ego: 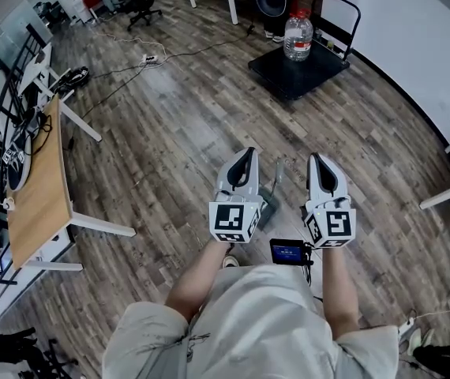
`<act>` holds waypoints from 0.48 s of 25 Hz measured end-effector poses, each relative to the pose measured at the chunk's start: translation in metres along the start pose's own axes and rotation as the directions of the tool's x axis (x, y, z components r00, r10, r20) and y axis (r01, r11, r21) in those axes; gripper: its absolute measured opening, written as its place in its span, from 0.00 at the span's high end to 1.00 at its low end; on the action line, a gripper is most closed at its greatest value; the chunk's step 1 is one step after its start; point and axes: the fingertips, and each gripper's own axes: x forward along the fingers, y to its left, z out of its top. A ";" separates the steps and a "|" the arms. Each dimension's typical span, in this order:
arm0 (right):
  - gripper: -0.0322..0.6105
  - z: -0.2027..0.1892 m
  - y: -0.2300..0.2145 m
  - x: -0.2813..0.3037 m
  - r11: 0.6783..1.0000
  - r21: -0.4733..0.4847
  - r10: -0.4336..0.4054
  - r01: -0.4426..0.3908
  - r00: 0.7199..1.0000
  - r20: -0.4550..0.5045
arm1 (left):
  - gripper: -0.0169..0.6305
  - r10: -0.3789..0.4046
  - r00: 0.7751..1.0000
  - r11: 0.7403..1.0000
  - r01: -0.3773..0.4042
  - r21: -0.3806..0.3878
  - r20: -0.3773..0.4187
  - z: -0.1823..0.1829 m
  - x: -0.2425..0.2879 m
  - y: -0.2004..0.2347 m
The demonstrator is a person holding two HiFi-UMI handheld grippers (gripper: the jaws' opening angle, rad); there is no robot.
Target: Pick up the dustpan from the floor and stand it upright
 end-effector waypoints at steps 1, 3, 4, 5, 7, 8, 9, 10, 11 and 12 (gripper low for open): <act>0.94 -0.003 -0.002 0.001 1.000 0.001 0.000 0.000 1.000 0.000 | 0.94 0.001 1.000 1.000 -0.001 -0.001 -0.001 -0.003 0.002 -0.001; 0.94 -0.007 -0.003 0.001 1.000 0.006 -0.001 0.001 1.000 0.003 | 0.94 0.002 1.000 1.000 -0.002 -0.002 -0.007 -0.008 0.002 0.000; 0.94 -0.009 -0.002 0.000 1.000 0.006 -0.003 0.003 1.000 0.004 | 0.94 0.003 1.000 1.000 -0.003 -0.003 -0.009 -0.012 0.000 0.001; 0.94 -0.013 -0.002 -0.001 1.000 0.004 -0.004 0.003 1.000 0.006 | 0.94 0.004 1.000 1.000 -0.004 -0.005 -0.010 -0.017 -0.001 0.003; 0.94 -0.023 -0.003 0.003 1.000 -0.004 -0.002 0.002 1.000 0.013 | 0.94 0.007 1.000 1.000 -0.007 -0.006 -0.006 -0.029 0.000 0.008; 0.94 -0.030 -0.004 0.009 1.000 -0.008 0.000 0.000 1.000 0.016 | 0.94 0.009 1.000 1.000 -0.009 -0.005 -0.003 -0.036 0.004 0.012; 0.94 -0.039 -0.007 0.016 1.000 -0.009 0.000 0.000 1.000 0.018 | 0.94 0.010 1.000 1.000 -0.010 -0.004 -0.002 -0.046 0.010 0.016; 0.94 -0.050 -0.011 0.022 1.000 -0.009 0.000 0.000 1.000 0.019 | 0.94 0.011 1.000 1.000 -0.011 -0.003 -0.003 -0.058 0.017 0.019; 0.94 -0.061 -0.016 0.026 1.000 -0.007 -0.002 0.002 1.000 0.020 | 0.94 0.011 1.000 1.000 -0.011 -0.002 -0.006 -0.070 0.022 0.020; 0.94 -0.072 -0.021 0.028 1.000 -0.004 -0.004 0.004 1.000 0.021 | 0.94 0.010 1.000 1.000 -0.010 -0.003 -0.010 -0.082 0.026 0.020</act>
